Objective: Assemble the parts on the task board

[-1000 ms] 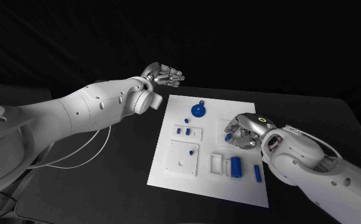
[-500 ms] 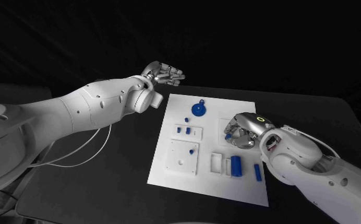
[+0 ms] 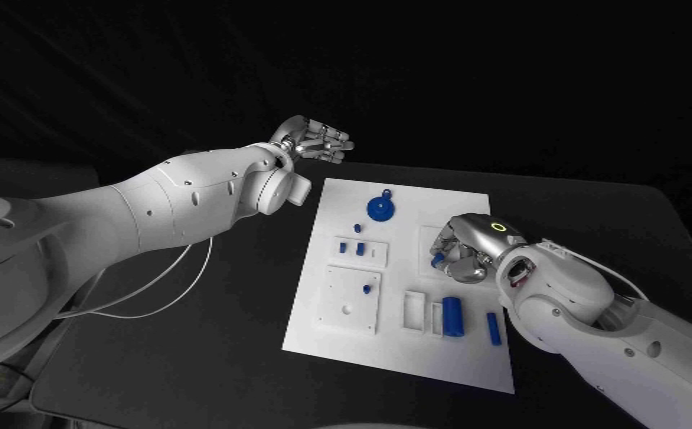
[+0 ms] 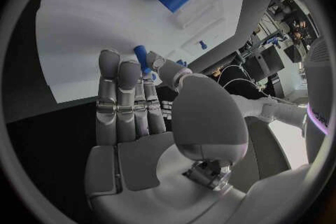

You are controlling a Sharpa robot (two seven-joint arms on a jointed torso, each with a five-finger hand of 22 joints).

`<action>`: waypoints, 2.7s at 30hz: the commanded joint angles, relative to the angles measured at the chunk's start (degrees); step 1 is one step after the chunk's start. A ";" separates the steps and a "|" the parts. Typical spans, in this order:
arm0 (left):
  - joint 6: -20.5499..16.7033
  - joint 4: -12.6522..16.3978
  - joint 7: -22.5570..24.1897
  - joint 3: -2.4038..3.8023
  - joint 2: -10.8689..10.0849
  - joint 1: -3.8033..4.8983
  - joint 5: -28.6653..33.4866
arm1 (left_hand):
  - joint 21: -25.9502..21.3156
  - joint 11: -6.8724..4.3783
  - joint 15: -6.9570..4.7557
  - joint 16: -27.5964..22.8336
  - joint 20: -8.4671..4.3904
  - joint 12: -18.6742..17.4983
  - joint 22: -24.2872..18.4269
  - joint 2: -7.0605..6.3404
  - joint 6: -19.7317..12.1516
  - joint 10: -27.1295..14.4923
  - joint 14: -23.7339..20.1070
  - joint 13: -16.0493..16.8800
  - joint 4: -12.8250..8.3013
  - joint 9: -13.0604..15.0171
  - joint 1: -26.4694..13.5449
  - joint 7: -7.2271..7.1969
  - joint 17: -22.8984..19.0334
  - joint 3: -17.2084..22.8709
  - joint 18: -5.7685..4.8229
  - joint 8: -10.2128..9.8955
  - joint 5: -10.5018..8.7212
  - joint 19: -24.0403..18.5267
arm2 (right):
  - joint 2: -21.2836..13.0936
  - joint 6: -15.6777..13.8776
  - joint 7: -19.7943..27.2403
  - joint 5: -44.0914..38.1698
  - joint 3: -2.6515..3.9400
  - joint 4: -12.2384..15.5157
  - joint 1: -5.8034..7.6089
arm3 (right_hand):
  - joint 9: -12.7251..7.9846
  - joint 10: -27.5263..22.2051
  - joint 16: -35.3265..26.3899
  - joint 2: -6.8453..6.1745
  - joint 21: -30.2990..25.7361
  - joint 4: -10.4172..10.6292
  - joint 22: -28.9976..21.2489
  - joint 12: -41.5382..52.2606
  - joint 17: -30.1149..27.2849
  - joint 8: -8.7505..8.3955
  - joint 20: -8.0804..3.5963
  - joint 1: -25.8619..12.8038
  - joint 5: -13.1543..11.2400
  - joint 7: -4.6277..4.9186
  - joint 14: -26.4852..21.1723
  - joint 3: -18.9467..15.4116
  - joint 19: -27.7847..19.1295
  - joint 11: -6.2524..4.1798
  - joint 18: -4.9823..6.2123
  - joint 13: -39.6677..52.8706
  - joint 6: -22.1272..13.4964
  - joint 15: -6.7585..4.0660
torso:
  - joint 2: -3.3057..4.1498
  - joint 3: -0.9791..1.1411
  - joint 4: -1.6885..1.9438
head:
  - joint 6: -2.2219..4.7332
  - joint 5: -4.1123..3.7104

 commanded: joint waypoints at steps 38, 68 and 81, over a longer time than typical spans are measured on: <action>1.02 -1.65 0.35 0.03 1.55 0.06 -0.14 | 0.27 0.13 0.10 -0.13 0.05 -0.14 -0.10 0.62 0.62 -0.24 0.31 -0.07 0.13 -0.04 -0.03 -0.02 0.07 -0.33 -0.70 -0.14 -0.07 0.42 | 6.26 -9.40 2.76 4.08 -3.84 7.65 -0.16 | 0.29 2.28 -0.81 0.84 1.44 0.20 1.33 0.15 1.25 0.26 -0.69 0.55 -0.10 -0.13 0.44 0.25 2.10 -1.34 0.76 0.30 0.83 -0.41 | -0.13 -0.19 0.05 | -0.53 1.28; 1.39 -1.35 0.35 0.03 2.61 0.01 -0.13 | 0.29 0.15 0.12 -0.13 0.07 -0.14 -0.14 0.76 0.56 -0.30 0.28 -0.08 0.16 -0.04 -0.15 0.00 0.07 -0.36 -0.69 -0.14 -0.06 0.42 | 11.07 -9.00 3.77 0.47 -11.50 1.95 -0.31 | 0.26 2.26 -1.17 1.12 1.12 -0.69 1.61 0.15 1.59 0.25 -0.67 0.27 -0.10 -0.12 0.53 0.20 2.12 -1.31 0.85 0.29 0.85 -0.40 | 0.00 -0.02 -0.03 | -1.60 2.76; 1.40 -1.42 0.30 0.03 2.56 0.01 -0.13 | 0.29 0.16 0.12 -0.13 0.09 -0.14 -0.18 0.82 0.51 -0.33 0.27 -0.07 0.11 -0.04 -0.28 0.02 0.07 -0.43 -0.68 -0.15 -0.05 0.43 | 10.65 -6.72 3.27 -0.56 -11.90 1.96 -0.32 | 0.26 2.29 -1.20 1.16 1.32 -0.85 1.78 0.15 1.70 0.25 -0.66 0.20 -0.10 -0.13 0.54 0.15 2.11 -1.31 0.80 0.30 0.88 -0.40 | -0.01 0.00 -0.07 | -1.96 2.97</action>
